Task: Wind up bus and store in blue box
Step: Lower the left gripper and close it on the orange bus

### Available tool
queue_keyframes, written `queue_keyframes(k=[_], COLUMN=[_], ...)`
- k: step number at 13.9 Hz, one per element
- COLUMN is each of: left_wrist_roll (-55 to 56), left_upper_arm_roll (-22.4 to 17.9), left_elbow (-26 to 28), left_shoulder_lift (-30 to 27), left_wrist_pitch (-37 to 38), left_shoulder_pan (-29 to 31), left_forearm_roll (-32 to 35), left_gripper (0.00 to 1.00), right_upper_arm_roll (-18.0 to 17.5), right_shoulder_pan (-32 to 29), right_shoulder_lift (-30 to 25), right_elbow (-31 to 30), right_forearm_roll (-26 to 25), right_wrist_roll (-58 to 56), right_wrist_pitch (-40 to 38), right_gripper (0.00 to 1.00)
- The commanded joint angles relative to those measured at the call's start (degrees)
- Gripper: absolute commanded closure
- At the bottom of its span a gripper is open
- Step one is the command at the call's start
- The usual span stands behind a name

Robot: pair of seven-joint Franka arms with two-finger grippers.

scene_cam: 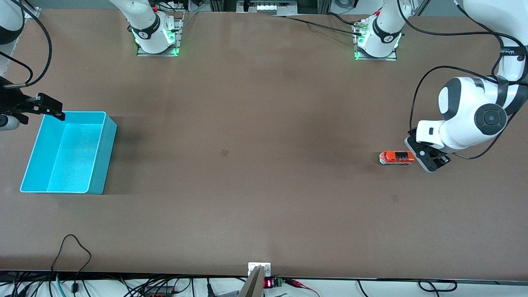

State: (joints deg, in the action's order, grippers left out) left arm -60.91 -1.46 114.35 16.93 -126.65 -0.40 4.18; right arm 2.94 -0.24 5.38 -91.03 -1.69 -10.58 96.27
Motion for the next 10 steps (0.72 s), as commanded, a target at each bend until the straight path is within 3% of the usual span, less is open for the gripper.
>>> queue_keyframes(k=[1, 4, 7, 10], left_wrist_roll=[-9.1, -16.1, -26.3, -27.2], left_upper_arm_roll=[1.3, 4.0, 4.2, 4.2], left_elbow=[1.0, 4.8, 6.2, 6.4], left_shoulder_lift=[1.1, 1.3, 1.6, 2.6], left_wrist_pitch=[-3.6, -7.4, -10.6, -12.6], left_shoulder_pan=[1.4, 4.1, 4.1, 4.2], left_forearm_roll=[1.3, 1.2, 1.1, 1.2], left_gripper=[0.0, 0.0, 0.0, 0.0], right_upper_arm_roll=[-0.2, -0.1, -0.1, -0.1], right_shoulder_pan=[0.4, 0.2, 0.2, 0.2], right_shoulder_lift=[-0.7, -0.7, -0.7, -0.7], right_elbow=[-0.2, -0.2, -0.2, -0.2], right_forearm_roll=[0.7, 0.7, 0.7, 0.7], right_wrist_roll=[-0.1, -0.4, -0.3, -0.1], right_wrist_pitch=[-0.2, -0.2, -0.3, -0.4], right_gripper=[0.0, 0.0, 0.0, 0.0])
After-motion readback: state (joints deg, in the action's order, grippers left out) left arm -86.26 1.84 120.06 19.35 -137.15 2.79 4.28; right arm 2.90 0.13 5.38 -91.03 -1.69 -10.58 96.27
